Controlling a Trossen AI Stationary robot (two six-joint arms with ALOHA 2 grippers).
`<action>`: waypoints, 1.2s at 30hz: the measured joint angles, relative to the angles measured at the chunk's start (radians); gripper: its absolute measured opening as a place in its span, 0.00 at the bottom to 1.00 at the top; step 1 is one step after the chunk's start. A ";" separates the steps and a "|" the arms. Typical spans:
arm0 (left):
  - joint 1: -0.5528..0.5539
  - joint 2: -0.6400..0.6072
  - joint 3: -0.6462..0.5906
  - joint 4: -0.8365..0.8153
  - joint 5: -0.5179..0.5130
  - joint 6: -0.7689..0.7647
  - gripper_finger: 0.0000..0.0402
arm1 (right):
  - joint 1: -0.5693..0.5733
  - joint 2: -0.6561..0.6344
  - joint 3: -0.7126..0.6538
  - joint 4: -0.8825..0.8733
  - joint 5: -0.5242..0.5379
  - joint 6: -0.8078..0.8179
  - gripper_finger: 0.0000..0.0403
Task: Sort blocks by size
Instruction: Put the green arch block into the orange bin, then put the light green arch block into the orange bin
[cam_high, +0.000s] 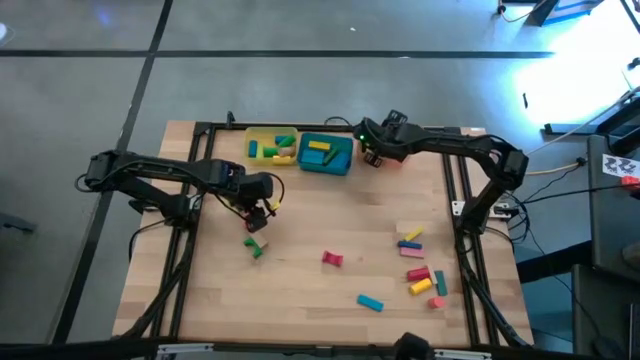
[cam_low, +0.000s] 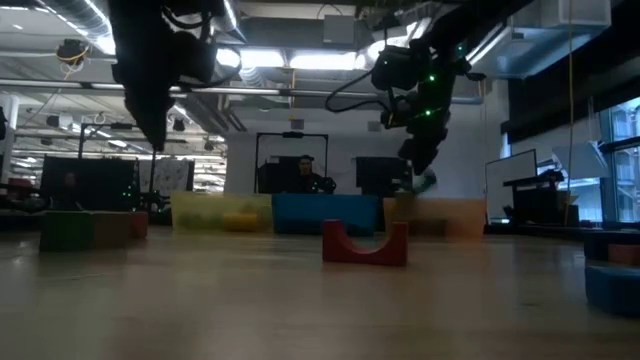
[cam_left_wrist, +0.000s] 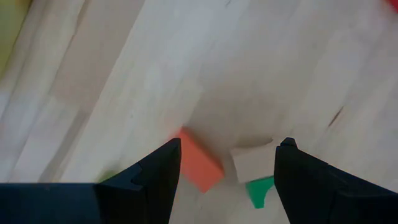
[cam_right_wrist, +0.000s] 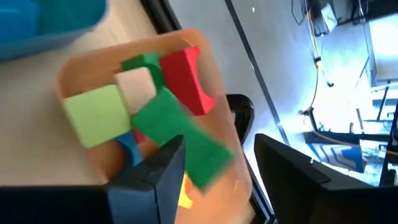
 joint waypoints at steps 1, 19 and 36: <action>0.000 0.000 0.000 -0.016 -0.001 -0.014 0.55 | -0.007 0.000 0.000 0.000 0.000 0.000 0.49; 0.037 0.000 -0.138 -0.173 -0.010 -0.758 0.55 | -0.007 0.000 -0.001 -0.048 -0.131 0.040 0.51; 0.177 -0.010 -0.300 0.010 0.031 -0.876 0.55 | -0.007 0.000 -0.001 -0.042 -0.132 0.040 0.51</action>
